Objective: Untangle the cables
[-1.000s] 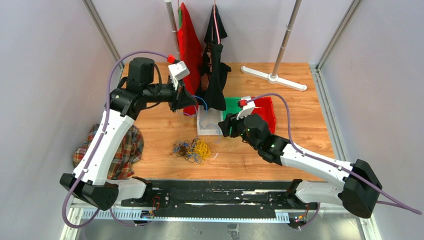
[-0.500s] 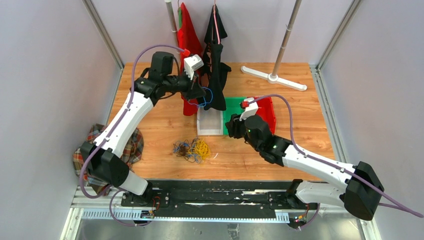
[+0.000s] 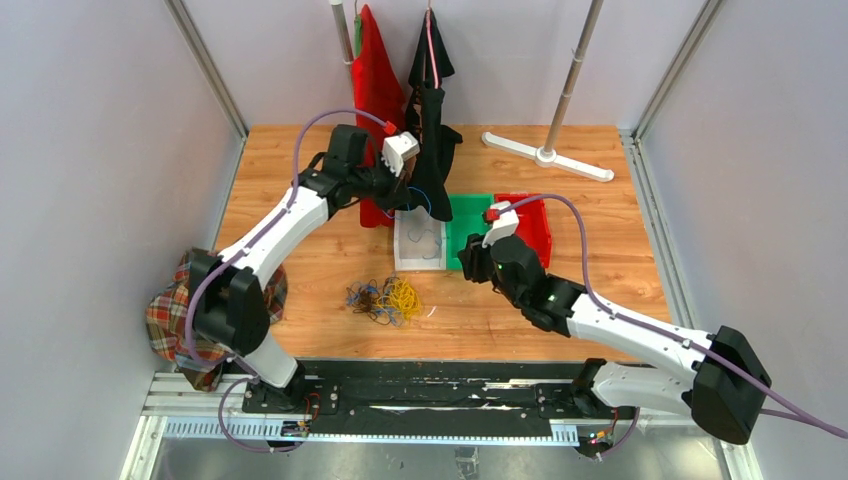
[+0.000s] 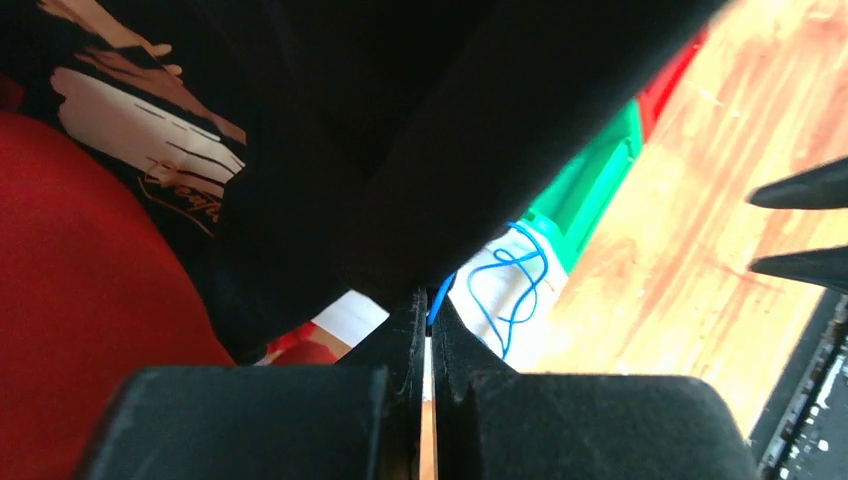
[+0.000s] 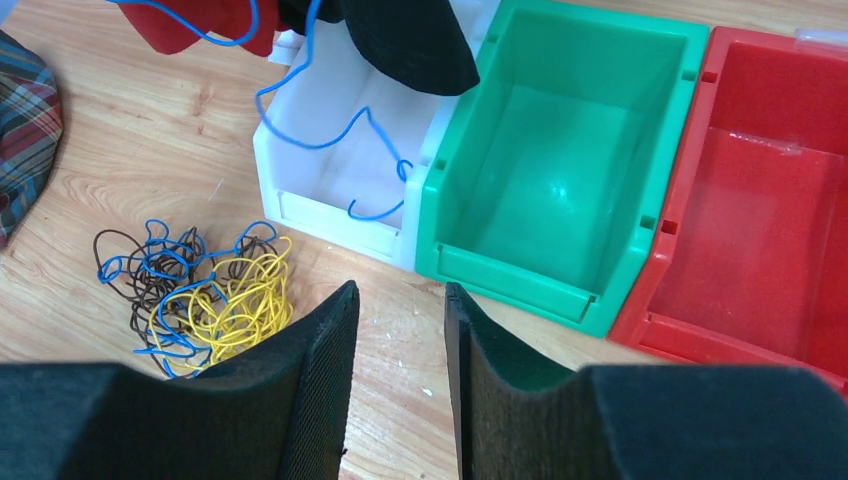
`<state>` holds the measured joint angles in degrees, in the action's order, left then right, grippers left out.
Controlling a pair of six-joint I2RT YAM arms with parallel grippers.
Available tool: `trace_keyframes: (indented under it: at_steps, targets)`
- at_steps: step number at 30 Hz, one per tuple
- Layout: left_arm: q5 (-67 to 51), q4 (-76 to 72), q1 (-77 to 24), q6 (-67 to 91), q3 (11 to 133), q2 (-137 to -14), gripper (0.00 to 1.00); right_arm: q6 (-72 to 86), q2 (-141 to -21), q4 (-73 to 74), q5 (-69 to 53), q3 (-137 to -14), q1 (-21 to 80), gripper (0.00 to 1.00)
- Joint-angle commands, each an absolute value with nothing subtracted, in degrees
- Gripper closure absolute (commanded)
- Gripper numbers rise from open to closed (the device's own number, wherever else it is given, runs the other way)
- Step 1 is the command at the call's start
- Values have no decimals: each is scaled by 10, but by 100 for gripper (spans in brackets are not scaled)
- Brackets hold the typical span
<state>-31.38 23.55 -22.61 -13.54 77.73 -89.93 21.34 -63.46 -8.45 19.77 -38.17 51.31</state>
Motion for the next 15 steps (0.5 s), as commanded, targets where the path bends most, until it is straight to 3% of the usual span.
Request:
trace_keyframes:
  at_steps: [1, 15]
  targets:
    - [-286, 189, -232, -134, 797, -928, 99, 210, -612, -75, 219, -367, 507, 63]
    - [-240, 169, -286, -179, 730, -942, 100, 210, -605, -68, 222, -362, 505, 66]
